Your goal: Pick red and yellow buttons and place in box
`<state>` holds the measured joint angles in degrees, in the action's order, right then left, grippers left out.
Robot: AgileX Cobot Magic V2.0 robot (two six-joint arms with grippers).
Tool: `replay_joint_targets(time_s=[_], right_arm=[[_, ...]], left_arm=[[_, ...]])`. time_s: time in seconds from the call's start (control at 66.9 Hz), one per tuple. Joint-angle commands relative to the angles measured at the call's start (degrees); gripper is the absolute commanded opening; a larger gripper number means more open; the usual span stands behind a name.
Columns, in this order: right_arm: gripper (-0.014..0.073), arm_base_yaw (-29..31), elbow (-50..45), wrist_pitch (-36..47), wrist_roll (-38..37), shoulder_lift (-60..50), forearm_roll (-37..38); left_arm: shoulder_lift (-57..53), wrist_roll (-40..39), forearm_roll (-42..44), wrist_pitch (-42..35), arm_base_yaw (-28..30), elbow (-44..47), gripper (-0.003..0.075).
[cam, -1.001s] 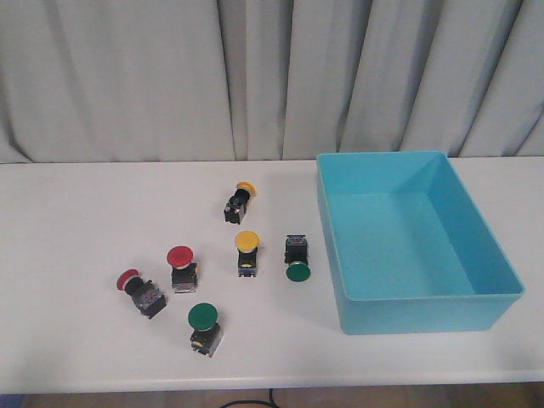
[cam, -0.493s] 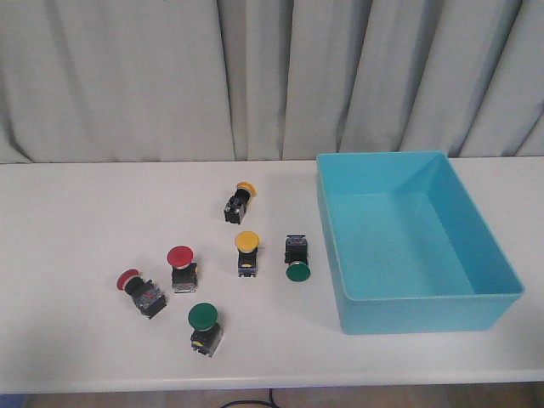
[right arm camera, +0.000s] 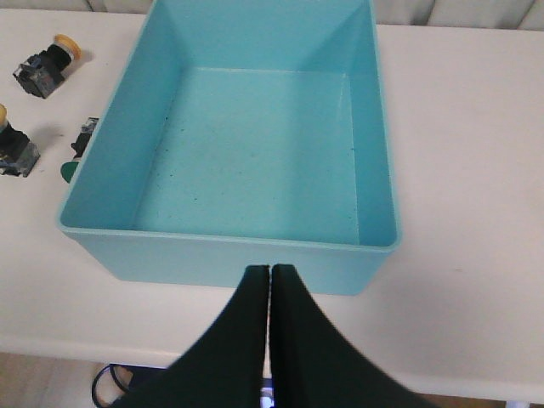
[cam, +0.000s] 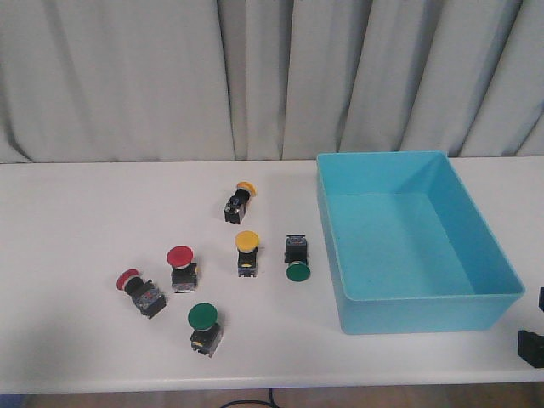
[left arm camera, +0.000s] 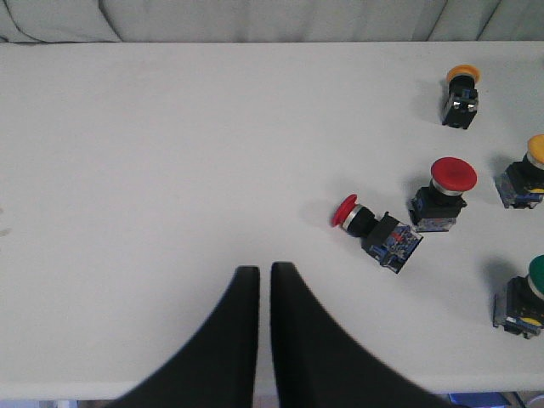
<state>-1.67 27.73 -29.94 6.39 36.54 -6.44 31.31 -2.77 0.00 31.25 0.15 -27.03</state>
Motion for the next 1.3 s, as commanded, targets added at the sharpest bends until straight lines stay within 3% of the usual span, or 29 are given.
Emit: replay_joint_targets(time_s=[0.0,0.179,0.344,0.493,0.672,1.136,1.285], right_arm=[[0.0063,0.3,1.9,3.6,0.6,0.7,0.1],[0.0267,0.3,1.9,3.6,0.6,0.7,0.1],[0.0419,0.3,1.9,3.6,0.6,0.7,0.1],[0.0439,0.3,1.9,3.5,0.6,0.7,0.1],[0.0438,0.3,1.9,3.4,0.6,0.7,0.1],[0.0438,0.3,1.9,3.6,0.6,0.7,0.1],[0.0438,0.3,1.9,3.6,0.6,0.7,0.1]], left_arm=[[0.8,-0.2,-0.6,-5.0,-0.4,-1.5,0.0137],[0.8,-0.2,-0.6,-7.1,-0.4,-1.5,0.0424],[1.5,1.8,-0.6,-6.8,-0.4,-1.9,0.056],[5.6,6.9,-3.0,-4.4,-2.3,-4.8,0.0565],[14.6,13.8,-6.7,-3.4,-8.9,-9.8,0.0565],[49.0,17.7,-6.8,-0.2,-17.7,-29.9,0.0565],[58.4,17.7,-10.5,1.8,-20.1,-36.9,0.0565]])
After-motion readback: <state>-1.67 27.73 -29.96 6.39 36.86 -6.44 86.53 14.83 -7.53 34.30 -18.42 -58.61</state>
